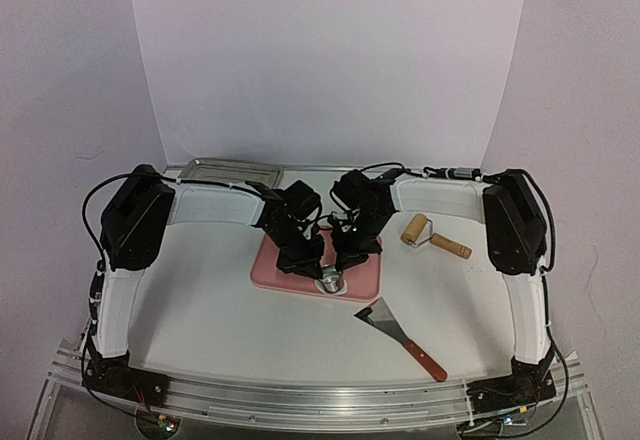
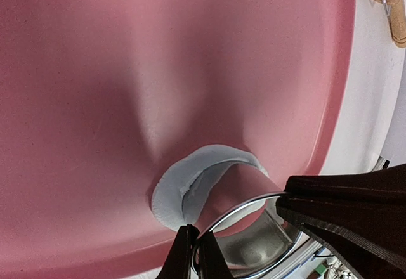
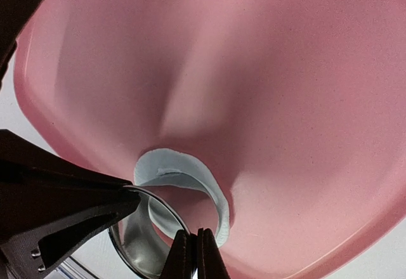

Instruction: Roll out the dumpling wrappers from the dough

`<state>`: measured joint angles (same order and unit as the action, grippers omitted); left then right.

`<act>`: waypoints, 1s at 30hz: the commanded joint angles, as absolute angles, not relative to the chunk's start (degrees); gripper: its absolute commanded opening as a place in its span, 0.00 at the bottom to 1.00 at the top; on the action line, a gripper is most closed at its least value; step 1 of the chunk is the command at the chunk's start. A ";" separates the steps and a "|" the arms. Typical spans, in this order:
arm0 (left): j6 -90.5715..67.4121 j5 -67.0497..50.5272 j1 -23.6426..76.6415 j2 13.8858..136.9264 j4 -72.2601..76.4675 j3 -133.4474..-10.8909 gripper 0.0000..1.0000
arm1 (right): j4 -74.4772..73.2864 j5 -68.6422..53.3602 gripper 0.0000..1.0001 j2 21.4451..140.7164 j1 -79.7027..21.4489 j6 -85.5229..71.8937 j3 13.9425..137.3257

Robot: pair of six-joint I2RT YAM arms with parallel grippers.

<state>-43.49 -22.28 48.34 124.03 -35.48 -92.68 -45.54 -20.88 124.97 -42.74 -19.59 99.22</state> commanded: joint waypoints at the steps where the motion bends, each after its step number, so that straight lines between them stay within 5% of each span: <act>1: -40.55 -22.25 48.77 122.85 -32.95 -97.56 0.02 | -45.55 -20.77 0.00 127.27 -42.65 -19.93 98.68; 30: -36.75 -18.17 49.75 124.43 -36.78 -102.91 0.01 | -44.91 -22.00 0.00 128.41 -42.66 -19.85 98.71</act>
